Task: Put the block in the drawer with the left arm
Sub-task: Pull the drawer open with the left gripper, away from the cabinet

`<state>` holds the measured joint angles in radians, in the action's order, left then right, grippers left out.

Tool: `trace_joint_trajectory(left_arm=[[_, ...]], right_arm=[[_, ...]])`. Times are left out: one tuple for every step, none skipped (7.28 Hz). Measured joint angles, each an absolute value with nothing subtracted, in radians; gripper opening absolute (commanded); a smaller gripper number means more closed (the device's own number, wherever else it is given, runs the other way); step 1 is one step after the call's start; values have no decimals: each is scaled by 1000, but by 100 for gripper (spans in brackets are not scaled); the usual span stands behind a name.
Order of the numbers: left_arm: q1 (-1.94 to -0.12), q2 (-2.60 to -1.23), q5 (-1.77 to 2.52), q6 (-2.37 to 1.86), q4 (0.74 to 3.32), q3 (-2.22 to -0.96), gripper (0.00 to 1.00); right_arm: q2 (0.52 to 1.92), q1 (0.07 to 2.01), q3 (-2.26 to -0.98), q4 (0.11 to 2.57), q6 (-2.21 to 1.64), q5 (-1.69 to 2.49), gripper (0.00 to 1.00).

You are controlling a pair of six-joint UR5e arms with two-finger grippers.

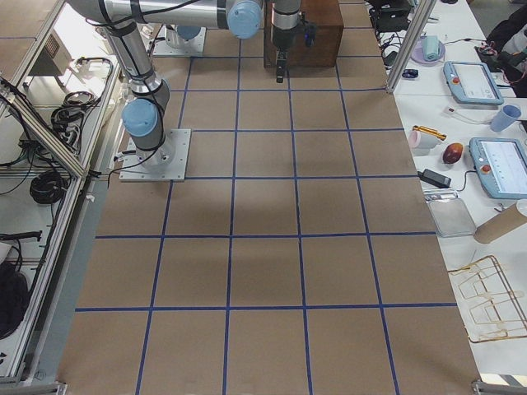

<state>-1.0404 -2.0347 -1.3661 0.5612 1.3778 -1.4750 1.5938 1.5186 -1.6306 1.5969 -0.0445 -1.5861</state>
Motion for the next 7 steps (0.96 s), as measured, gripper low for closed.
trace_joint_trajectory(left_arm=[[-1040,-2033,-1374,562,1375,-1474,100],[-1040,-2032,-1386,563,1373,-1472,100],[-1040,-2032,-1400,563,1372,-1469,100],[-1039,-2031,-1411,567,1368,-1467,100],[-1039,-2031,-1423,574,1361,-1465,100],[-1039,-2031,-1434,577,1356,-1464,100],[-1039,-2031,-1439,581,1351,-1462,100]], right_arm=[[1594,1519,-1631,1597,-44,-1586,100],[1594,1519,-1631,1597,-44,-1586,100],[1594,1519,-1631,1597,-45,-1586,100],[1594,1519,-1631,1597,-44,-1586,100],[1594,1519,-1631,1597,-44,-1586,100],[1594,1519,-1631,1597,-45,-1586,100],[1594,1519,-1631,1597,-45,-1586,100]])
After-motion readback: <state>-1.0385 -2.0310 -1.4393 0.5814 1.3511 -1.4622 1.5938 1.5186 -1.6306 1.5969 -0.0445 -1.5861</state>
